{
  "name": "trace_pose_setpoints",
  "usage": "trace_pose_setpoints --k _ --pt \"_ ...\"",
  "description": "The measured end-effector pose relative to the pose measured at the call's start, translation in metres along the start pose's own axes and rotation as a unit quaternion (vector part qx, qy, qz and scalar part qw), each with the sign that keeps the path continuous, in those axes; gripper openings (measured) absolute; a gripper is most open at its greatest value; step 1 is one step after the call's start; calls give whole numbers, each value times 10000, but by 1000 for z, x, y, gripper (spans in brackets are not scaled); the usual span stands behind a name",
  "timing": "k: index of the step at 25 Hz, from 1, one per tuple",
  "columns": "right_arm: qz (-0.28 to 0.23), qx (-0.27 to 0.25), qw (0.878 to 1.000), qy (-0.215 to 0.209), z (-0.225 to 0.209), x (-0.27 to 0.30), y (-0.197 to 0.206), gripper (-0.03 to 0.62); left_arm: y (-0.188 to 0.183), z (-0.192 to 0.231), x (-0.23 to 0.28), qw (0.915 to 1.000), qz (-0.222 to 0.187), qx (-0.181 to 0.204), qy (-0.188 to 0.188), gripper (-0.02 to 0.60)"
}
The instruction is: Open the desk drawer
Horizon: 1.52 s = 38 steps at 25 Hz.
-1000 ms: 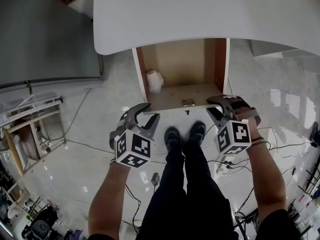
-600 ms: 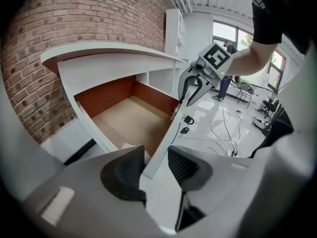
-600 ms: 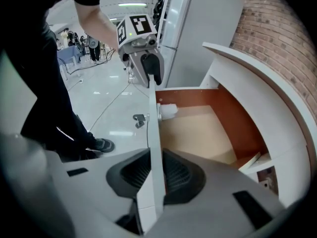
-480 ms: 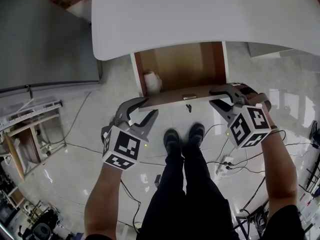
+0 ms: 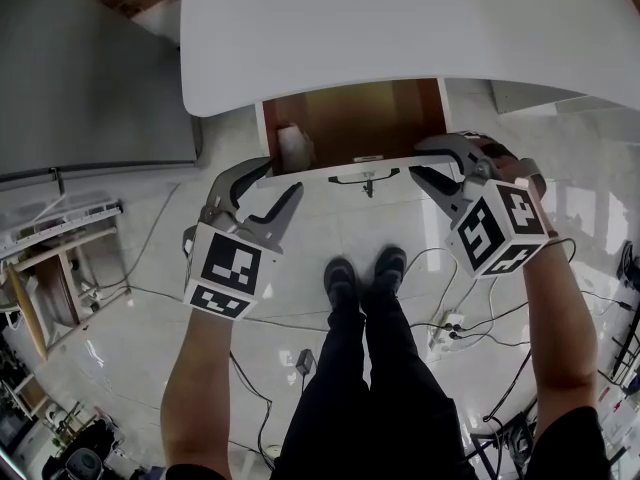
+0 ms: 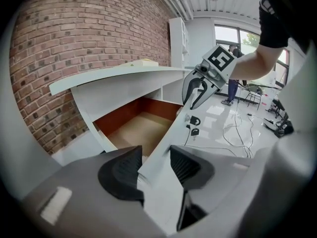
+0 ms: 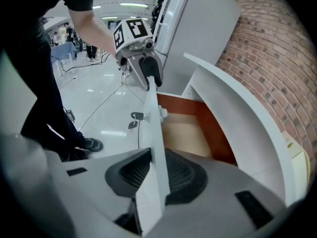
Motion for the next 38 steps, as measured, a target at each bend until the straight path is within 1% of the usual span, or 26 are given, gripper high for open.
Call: trace_pose_setpoints --k 5,7,10,14,17,20,23,26,27,30,34,36,38 --pt "20 -27 10000 32 -11 2 4 87 -6 6 5 10000 -54 -19 -45 189" --pt "34 0 10000 -14 -8 6 3 86 -1 6 6 10000 -21 -40 -49 190" --pt "121 -18 9998 -167 14 17 4 83 25 -5 11 9996 269 -51 -33 179" --pt "361 -188 9988 -257 46 37 6 78 57 -19 23 9974 700 159 87 159" --pt "416 -7 9989 -194 59 49 10 78 72 -24 32 9962 822 258 89 158" --pt "377 242 9990 -23 64 53 11 80 78 -26 34 9966 782 244 23 160" --pt "438 307 9986 39 64 54 12 83 78 -26 34 9965 804 225 -25 163" --pt "520 409 9976 207 61 50 11 125 78 -27 32 9968 762 158 -155 172" --pt "483 501 9972 286 60 46 10 140 77 -27 30 9973 707 112 -190 181" --pt "255 907 9943 498 59 33 5 147 76 -30 22 9983 555 -73 -185 195" --pt "24 1401 9884 583 66 17 0 147 76 -34 10 9979 562 -229 -240 196" --pt "8 1517 9867 589 70 13 0 147 72 -35 5 9979 527 -252 -297 196" --pt "46 1570 9852 692 69 8 1 147 65 -33 1 9981 430 -273 -351 196"
Point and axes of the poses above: the fingertips, and each gripper's own axes: x forward along the fingers, z to its left, y out of its underside, the point moved 4 cm from there along -x, backward along the fingers, and after that the axes turned 15 degrees about -x, right-handed, at the moved point
